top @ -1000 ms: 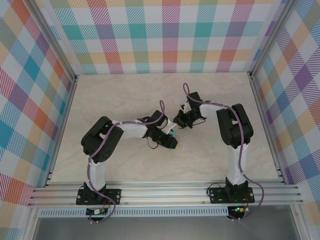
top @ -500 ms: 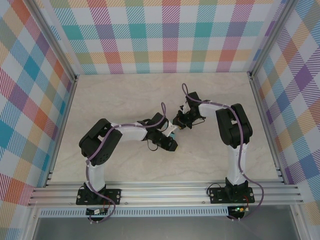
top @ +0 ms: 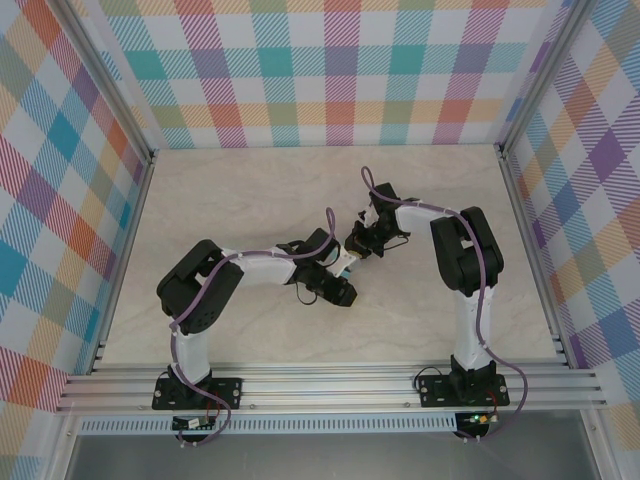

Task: Fold a paper plane with a square sheet of paper (fold left side to right side)
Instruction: Fold the wing for the fifth time at the center of the table.

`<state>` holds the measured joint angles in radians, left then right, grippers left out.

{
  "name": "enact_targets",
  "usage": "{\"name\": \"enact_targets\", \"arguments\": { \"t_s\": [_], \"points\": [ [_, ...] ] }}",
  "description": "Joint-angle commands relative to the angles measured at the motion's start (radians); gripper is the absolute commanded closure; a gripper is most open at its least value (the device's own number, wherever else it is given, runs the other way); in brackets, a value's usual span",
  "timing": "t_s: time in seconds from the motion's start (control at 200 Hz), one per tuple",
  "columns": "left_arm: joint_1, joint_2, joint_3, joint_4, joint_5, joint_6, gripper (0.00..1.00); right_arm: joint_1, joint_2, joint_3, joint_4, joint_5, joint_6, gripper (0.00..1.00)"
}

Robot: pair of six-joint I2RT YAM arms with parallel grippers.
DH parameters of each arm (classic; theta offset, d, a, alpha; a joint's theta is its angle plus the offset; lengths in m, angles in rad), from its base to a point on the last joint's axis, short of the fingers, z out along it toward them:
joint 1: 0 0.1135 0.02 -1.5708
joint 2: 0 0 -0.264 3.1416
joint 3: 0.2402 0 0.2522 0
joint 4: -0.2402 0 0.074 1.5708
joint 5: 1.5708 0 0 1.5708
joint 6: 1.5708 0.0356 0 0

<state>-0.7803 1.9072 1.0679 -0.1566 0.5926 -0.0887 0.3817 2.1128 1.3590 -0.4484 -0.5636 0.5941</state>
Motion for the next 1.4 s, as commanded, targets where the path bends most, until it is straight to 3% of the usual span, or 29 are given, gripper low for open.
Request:
{"name": "enact_targets", "arguments": {
  "t_s": [0.0, 1.055, 1.395],
  "points": [
    [-0.043, -0.028, -0.043, -0.103, 0.049, -0.006, 0.71, 0.005, 0.069, -0.011, -0.059, 0.124, -0.012, 0.95],
    [-0.054, -0.072, -0.147, -0.033, 0.067, -0.061, 0.71, 0.011, 0.082, 0.014, -0.084, 0.131, -0.017, 0.95],
    [-0.021, -0.277, -0.157, 0.020, 0.009, -0.102, 0.68, 0.012, -0.024, -0.018, 0.025, 0.088, -0.032, 0.93]
  ]
}}
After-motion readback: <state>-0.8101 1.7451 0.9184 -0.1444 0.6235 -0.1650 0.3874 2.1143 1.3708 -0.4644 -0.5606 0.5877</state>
